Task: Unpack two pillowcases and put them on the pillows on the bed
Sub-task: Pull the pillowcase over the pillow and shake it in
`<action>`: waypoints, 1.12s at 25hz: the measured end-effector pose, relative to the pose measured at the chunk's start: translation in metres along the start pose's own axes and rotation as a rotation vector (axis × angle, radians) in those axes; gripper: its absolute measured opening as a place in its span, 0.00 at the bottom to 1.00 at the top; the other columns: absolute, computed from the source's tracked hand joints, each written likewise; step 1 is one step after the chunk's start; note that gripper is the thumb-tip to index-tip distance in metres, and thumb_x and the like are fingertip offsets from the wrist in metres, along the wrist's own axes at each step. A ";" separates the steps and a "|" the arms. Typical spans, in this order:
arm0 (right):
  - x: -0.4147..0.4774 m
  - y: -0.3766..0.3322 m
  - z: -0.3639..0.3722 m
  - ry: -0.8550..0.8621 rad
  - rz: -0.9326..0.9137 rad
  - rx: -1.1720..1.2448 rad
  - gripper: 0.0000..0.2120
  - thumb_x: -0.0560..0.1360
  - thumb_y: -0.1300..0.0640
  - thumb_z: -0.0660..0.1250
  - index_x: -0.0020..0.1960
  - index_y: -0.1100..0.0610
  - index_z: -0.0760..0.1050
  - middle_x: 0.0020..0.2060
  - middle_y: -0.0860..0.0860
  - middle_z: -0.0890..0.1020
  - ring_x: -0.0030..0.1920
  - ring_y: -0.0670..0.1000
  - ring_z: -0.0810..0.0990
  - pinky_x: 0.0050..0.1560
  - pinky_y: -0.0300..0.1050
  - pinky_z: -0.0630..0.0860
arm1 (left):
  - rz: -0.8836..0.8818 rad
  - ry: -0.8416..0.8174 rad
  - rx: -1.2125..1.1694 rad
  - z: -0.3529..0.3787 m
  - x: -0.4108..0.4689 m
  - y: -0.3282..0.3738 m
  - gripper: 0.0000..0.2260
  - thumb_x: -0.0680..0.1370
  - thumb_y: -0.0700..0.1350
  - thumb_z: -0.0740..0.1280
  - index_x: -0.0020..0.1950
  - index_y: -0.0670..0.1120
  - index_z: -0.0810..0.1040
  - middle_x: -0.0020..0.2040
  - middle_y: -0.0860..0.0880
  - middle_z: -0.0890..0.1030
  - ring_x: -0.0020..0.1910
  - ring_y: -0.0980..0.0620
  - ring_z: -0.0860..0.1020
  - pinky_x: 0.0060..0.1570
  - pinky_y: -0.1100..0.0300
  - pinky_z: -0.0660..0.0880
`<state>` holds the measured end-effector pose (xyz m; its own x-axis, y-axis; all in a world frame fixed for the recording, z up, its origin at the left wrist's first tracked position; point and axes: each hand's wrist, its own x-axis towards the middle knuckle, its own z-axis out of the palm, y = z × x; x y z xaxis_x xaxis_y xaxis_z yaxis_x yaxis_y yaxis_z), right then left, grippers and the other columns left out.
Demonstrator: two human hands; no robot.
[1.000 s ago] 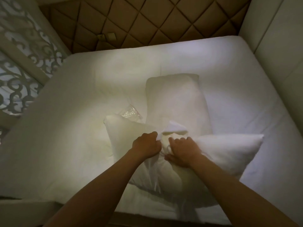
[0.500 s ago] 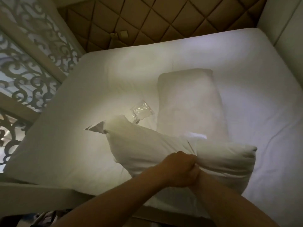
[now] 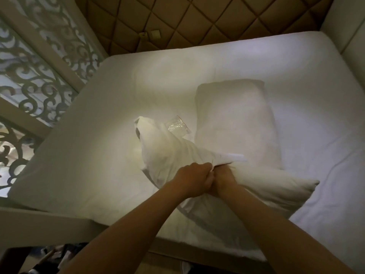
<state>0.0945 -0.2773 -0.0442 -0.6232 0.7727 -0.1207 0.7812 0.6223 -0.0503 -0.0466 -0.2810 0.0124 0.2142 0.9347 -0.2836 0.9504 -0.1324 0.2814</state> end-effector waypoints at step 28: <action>0.016 0.074 0.032 -0.173 0.356 -0.005 0.36 0.81 0.40 0.49 0.80 0.60 0.47 0.78 0.61 0.52 0.78 0.62 0.50 0.75 0.63 0.49 | -0.315 -0.124 -0.194 0.131 0.026 -0.054 0.12 0.82 0.46 0.57 0.60 0.43 0.75 0.60 0.44 0.79 0.57 0.44 0.77 0.55 0.57 0.72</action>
<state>0.1436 -0.2232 -0.0819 -0.2980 0.9079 -0.2947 0.9468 0.3205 0.0298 -0.0631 -0.2930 -0.1301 -0.0442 0.8712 -0.4889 0.9163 0.2303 0.3276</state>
